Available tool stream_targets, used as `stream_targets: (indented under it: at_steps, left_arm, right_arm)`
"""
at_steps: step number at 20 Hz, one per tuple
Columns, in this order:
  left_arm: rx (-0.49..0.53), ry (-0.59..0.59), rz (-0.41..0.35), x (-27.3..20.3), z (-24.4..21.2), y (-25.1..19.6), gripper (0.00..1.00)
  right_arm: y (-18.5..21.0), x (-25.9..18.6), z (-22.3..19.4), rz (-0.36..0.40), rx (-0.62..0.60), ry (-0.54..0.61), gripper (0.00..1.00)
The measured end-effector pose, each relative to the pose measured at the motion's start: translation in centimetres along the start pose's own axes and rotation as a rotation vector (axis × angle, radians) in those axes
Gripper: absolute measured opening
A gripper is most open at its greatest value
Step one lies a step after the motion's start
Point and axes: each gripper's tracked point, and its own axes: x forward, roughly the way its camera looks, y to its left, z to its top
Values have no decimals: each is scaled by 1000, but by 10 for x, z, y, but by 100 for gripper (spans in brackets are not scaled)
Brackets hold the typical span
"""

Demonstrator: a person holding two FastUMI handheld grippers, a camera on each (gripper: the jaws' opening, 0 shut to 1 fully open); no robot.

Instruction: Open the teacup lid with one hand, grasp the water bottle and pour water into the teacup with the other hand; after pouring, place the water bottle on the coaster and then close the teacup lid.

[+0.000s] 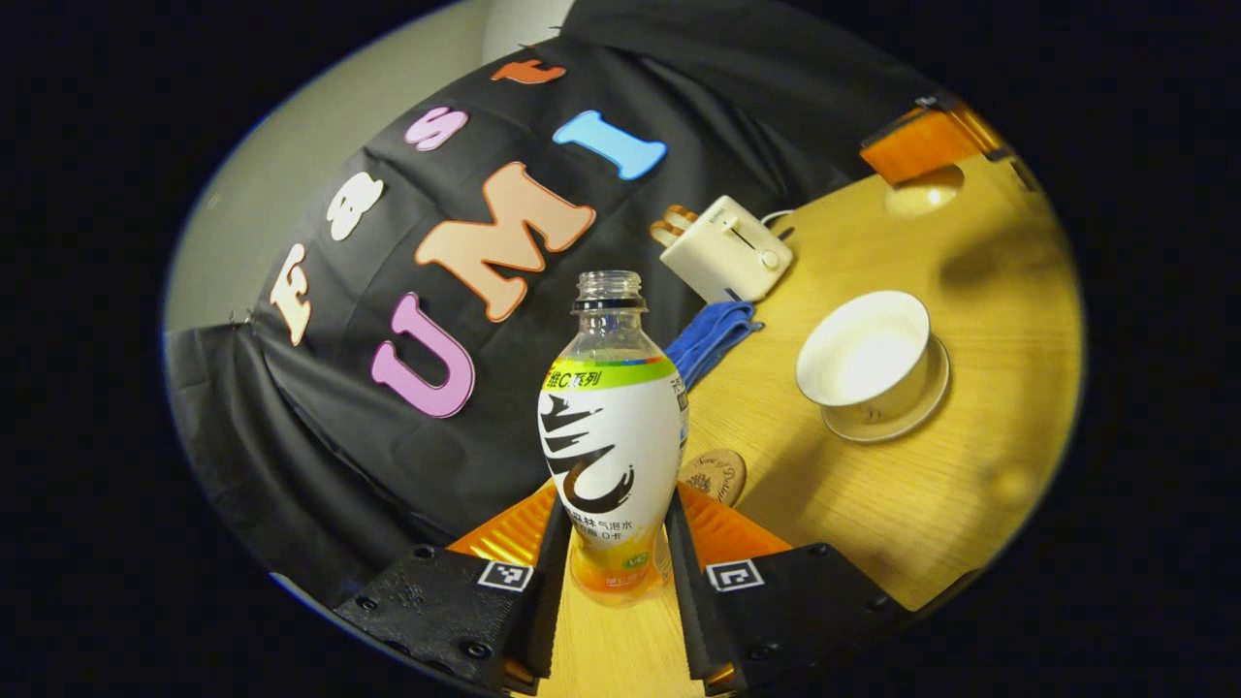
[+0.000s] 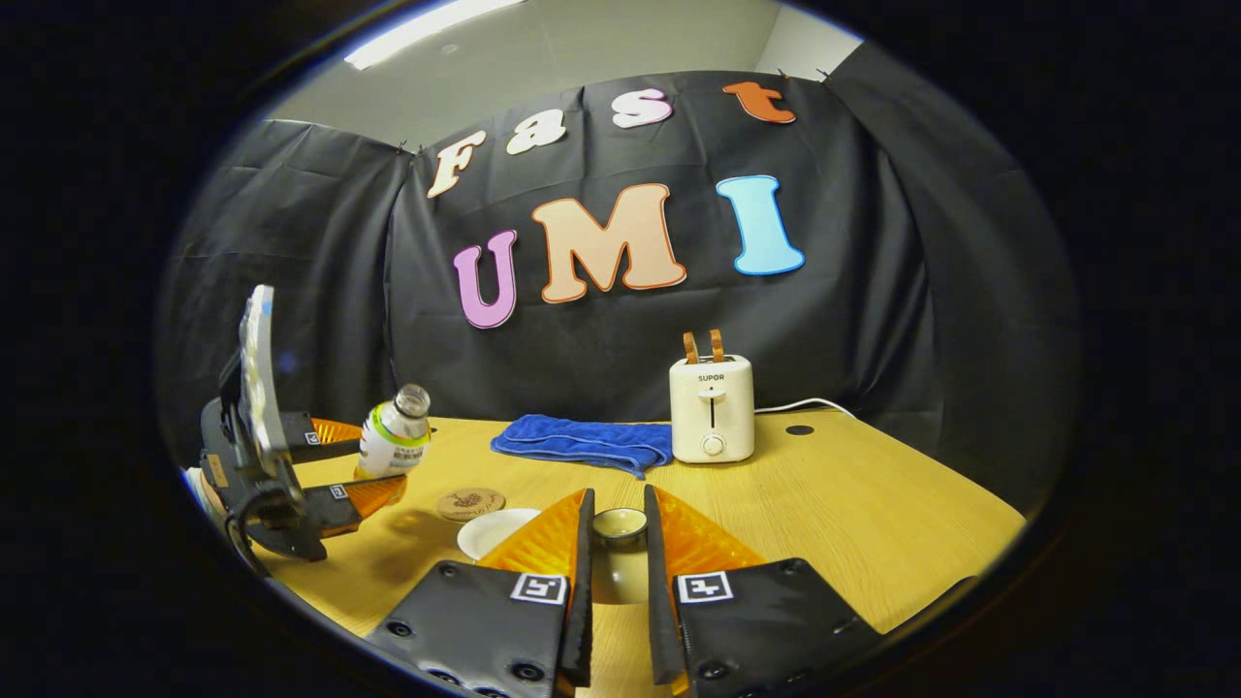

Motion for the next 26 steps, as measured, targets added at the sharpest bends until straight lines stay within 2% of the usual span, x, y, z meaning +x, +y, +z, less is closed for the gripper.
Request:
stream_targets:
  at_steps: [11,17,26]
  left_arm:
    - [349,44,-77,-7,-9,-24,50]
    - [553,66,-70,-7,-10,-15,50]
    - [769,121,-88,-10,-7,-4,50]
  right_arm:
    - [-22,-7,-3,-35,7,2,27]
    - [-28,-9,-8,-45,14,5,27]
    - [-26,-11,-13,-35,49,0,26]
